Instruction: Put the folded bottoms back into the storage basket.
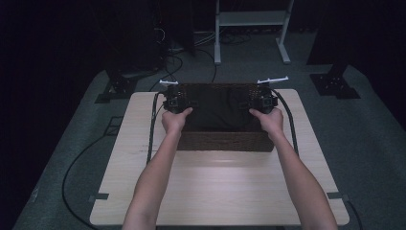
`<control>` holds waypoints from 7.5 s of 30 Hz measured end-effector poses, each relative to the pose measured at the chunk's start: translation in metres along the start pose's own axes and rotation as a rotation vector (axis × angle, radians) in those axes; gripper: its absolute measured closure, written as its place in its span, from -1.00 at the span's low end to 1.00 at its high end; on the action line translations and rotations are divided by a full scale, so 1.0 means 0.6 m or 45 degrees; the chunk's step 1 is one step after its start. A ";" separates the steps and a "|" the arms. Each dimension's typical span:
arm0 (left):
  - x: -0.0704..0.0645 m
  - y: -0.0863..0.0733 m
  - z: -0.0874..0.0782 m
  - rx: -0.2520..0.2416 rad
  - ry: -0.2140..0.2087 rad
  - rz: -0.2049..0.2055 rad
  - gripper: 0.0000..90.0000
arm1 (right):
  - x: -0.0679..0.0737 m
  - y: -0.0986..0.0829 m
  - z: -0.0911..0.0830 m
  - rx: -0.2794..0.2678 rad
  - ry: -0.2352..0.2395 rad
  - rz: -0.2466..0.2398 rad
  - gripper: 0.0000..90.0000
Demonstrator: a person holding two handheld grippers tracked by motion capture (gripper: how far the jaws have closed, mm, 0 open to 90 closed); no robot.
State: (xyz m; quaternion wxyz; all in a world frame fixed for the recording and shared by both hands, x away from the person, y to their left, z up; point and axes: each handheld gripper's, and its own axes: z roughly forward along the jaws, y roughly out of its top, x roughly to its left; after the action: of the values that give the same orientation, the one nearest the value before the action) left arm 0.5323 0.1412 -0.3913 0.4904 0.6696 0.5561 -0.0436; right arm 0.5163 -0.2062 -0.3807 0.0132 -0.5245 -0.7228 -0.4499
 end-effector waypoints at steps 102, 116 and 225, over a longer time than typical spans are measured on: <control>-0.058 -0.044 -0.098 -0.109 -0.138 0.123 -0.78 | 0.010 -0.059 -0.084 -0.025 0.108 -0.109 -0.41; -0.064 -0.061 -0.111 -0.119 -0.159 0.155 -0.78 | 0.013 -0.077 -0.101 -0.019 0.122 -0.138 -0.41; -0.031 -0.291 -0.213 -0.218 -0.173 0.260 -0.80 | -0.020 -0.322 -0.184 0.000 0.187 -0.132 -0.43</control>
State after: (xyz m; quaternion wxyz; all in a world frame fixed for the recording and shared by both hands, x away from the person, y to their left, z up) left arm 0.3254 0.2011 -0.4207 0.5840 0.6740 0.4524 0.0088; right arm 0.3229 -0.2973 -0.4442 0.0431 -0.4520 -0.7460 -0.4871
